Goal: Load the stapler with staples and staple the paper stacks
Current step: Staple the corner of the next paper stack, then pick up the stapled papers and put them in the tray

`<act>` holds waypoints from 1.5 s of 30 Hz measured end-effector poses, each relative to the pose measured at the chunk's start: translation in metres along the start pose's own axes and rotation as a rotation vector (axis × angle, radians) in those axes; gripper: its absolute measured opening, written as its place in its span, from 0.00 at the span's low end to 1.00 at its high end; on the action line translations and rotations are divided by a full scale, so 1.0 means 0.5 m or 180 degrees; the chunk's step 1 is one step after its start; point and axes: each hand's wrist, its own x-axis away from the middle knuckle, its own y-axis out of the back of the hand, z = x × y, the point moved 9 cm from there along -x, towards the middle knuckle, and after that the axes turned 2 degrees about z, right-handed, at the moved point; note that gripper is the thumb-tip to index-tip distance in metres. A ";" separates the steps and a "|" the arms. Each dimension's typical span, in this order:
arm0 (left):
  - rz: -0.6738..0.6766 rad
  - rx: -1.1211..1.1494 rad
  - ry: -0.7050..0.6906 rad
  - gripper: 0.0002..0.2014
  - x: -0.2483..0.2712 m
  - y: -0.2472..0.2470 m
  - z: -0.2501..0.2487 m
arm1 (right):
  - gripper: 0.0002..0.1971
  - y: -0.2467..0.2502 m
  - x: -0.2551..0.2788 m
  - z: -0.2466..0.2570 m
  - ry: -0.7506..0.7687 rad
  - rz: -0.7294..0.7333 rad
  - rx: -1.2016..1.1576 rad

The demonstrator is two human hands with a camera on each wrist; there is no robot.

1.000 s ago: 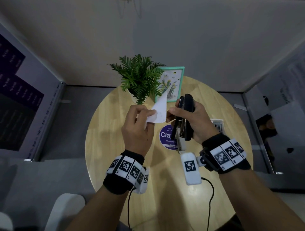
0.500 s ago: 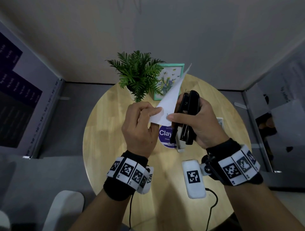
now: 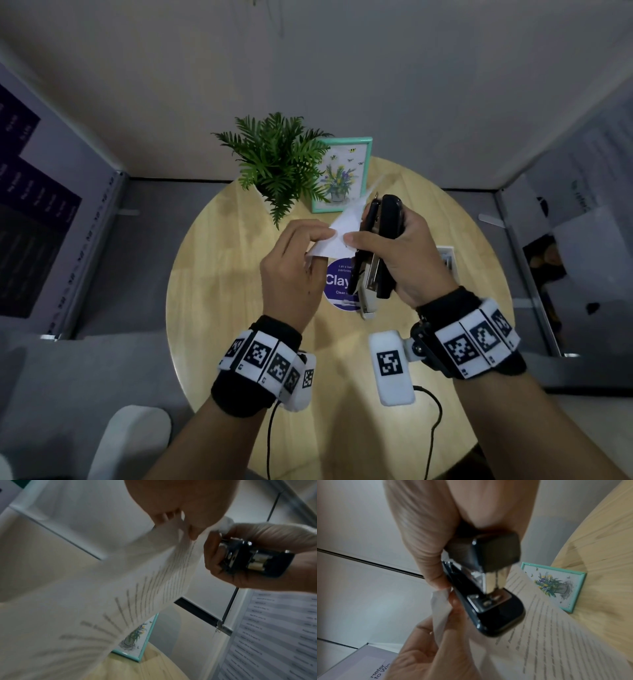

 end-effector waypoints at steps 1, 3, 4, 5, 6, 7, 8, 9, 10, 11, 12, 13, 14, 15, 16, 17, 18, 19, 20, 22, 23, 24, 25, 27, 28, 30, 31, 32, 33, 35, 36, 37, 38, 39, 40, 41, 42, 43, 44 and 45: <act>0.0058 0.0089 0.0132 0.16 -0.001 -0.004 0.006 | 0.14 0.003 -0.001 -0.001 -0.0027 -0.0016 -0.0047; 0.0145 0.0266 0.0507 0.13 -0.001 -0.010 0.026 | 0.10 0.007 -0.002 -0.002 -0.0086 -0.0008 -0.0207; 0.0176 0.0351 0.0702 0.10 -0.001 -0.013 0.039 | 0.08 0.007 -0.002 0.000 -0.0106 0.0026 -0.0284; 0.0202 0.0440 0.0888 0.07 -0.001 -0.017 0.053 | 0.05 0.009 -0.002 0.003 -0.0134 0.0060 -0.0344; 0.0239 0.0528 0.1081 0.04 0.000 -0.021 0.070 | 0.03 0.013 -0.003 0.002 -0.0197 0.0069 -0.0404; 0.0294 0.0602 0.1285 0.02 0.002 -0.025 0.088 | 0.04 0.022 -0.006 -0.004 -0.0287 0.0034 -0.0447; 0.0356 0.0653 0.1485 0.02 0.006 -0.029 0.109 | 0.05 0.034 -0.010 -0.013 -0.0404 -0.0020 -0.0500; 0.0421 0.0682 0.1641 0.03 0.012 -0.033 0.130 | 0.05 0.050 -0.015 -0.026 -0.0515 -0.0093 -0.0537; 0.0478 0.0696 0.1767 0.03 0.019 -0.036 0.151 | 0.04 0.068 -0.019 -0.039 -0.0612 -0.0159 -0.0559; 0.0534 0.0690 0.1891 0.03 0.029 -0.040 0.175 | 0.05 0.086 -0.023 -0.056 -0.0702 -0.0227 -0.0520; 0.0575 0.0677 0.2028 0.04 0.040 -0.044 0.200 | 0.06 0.105 -0.026 -0.076 -0.0794 -0.0294 -0.0420; 0.0610 0.0642 0.2179 0.05 0.053 -0.047 0.229 | 0.07 0.128 -0.030 -0.100 -0.0881 -0.0374 -0.0211; 0.0642 0.0622 0.2340 0.06 0.067 -0.051 0.258 | 0.08 0.152 -0.033 -0.128 -0.0972 -0.0461 0.0036; 0.0671 0.0631 0.2509 0.07 0.082 -0.055 0.284 | 0.10 0.175 -0.036 -0.154 -0.1042 -0.0557 0.0306; 0.0709 0.0627 0.2667 0.07 0.096 -0.060 0.306 | 0.12 0.196 -0.041 -0.179 -0.1093 -0.0623 0.0615; 0.0742 0.0635 0.2805 0.08 0.110 -0.064 0.325 | 0.14 0.213 -0.046 -0.203 -0.1160 -0.0636 0.0984; 0.0758 0.0653 0.2931 0.07 0.123 -0.066 0.340 | 0.15 0.228 -0.053 -0.230 -0.1240 -0.0621 0.1361; 0.0745 0.0695 0.3045 0.07 0.134 -0.067 0.353 | 0.15 0.238 -0.058 -0.251 -0.1335 -0.0599 0.1704; 0.0730 0.0722 0.3153 0.07 0.144 -0.067 0.364 | 0.14 0.247 -0.065 -0.272 -0.1403 -0.0602 0.2005; 0.0753 0.0708 0.3280 0.09 0.158 -0.068 0.385 | 0.14 0.257 -0.079 -0.309 -0.1463 -0.0631 0.2415; 0.0792 0.0674 0.3323 0.10 0.164 -0.069 0.395 | 0.15 0.258 -0.086 -0.325 -0.1498 -0.0641 0.2567; 0.0830 0.0648 0.3354 0.10 0.167 -0.070 0.401 | 0.17 0.258 -0.093 -0.343 -0.1518 -0.0649 0.2694; 0.0853 0.0641 0.3373 0.09 0.170 -0.072 0.406 | 0.17 0.254 -0.099 -0.355 -0.1536 -0.0643 0.2818; 0.0881 0.0610 0.3383 0.08 0.173 -0.074 0.413 | 0.18 0.244 -0.108 -0.378 -0.1583 -0.0608 0.3078; 0.0890 0.0586 0.3380 0.07 0.174 -0.075 0.414 | 0.18 0.241 -0.110 -0.388 -0.1603 -0.0579 0.3205; 0.0906 0.0556 0.3347 0.07 0.173 -0.078 0.411 | 0.16 0.234 -0.118 -0.409 -0.1644 -0.0439 0.3446; 0.0923 0.0536 0.3329 0.08 0.173 -0.079 0.408 | 0.14 0.234 -0.123 -0.422 -0.1664 -0.0379 0.3533; 0.0935 0.0517 0.3315 0.07 0.172 -0.080 0.406 | 0.13 0.234 -0.129 -0.435 -0.1664 -0.0311 0.3614; 0.0927 0.0514 0.3308 0.07 0.172 -0.079 0.402 | 0.13 0.234 -0.132 -0.444 -0.1682 -0.0239 0.3671; 0.0884 0.0551 0.3303 0.07 0.171 -0.074 0.394 | 0.13 0.233 -0.135 -0.453 -0.1713 -0.0142 0.3766; 0.0861 0.0569 0.3296 0.08 0.169 -0.068 0.390 | 0.15 0.234 -0.135 -0.450 -0.1689 -0.0142 0.3825; 0.0839 0.0598 0.3294 0.08 0.167 -0.062 0.385 | 0.16 0.234 -0.134 -0.439 -0.1594 -0.0226 0.3859; 0.0804 0.0666 0.3289 0.08 0.165 -0.056 0.379 | 0.17 0.234 -0.133 -0.422 -0.1385 -0.0380 0.3801; 0.0764 0.0744 0.3282 0.08 0.162 -0.049 0.371 | 0.17 0.229 -0.125 -0.396 -0.1105 -0.0563 0.3590; 0.0712 0.0816 0.3259 0.08 0.157 -0.039 0.363 | 0.17 0.222 -0.116 -0.371 -0.0812 -0.0701 0.3254; 0.0653 0.0860 0.3236 0.07 0.152 -0.028 0.354 | 0.17 0.210 -0.102 -0.350 -0.0616 -0.0729 0.2825; 0.0584 0.0889 0.3205 0.07 0.147 -0.014 0.344 | 0.17 0.194 -0.087 -0.338 -0.0516 -0.0663 0.2311; 0.0511 0.0909 0.3164 0.06 0.141 0.002 0.335 | 0.16 0.172 -0.068 -0.328 -0.0520 -0.0520 0.1702; 0.0436 0.0927 0.3115 0.06 0.135 0.020 0.327 | 0.17 0.145 -0.050 -0.326 -0.0623 -0.0335 0.1074; 0.0366 0.0930 0.3063 0.06 0.129 0.039 0.321 | 0.19 0.114 -0.034 -0.332 -0.0805 -0.0099 0.0529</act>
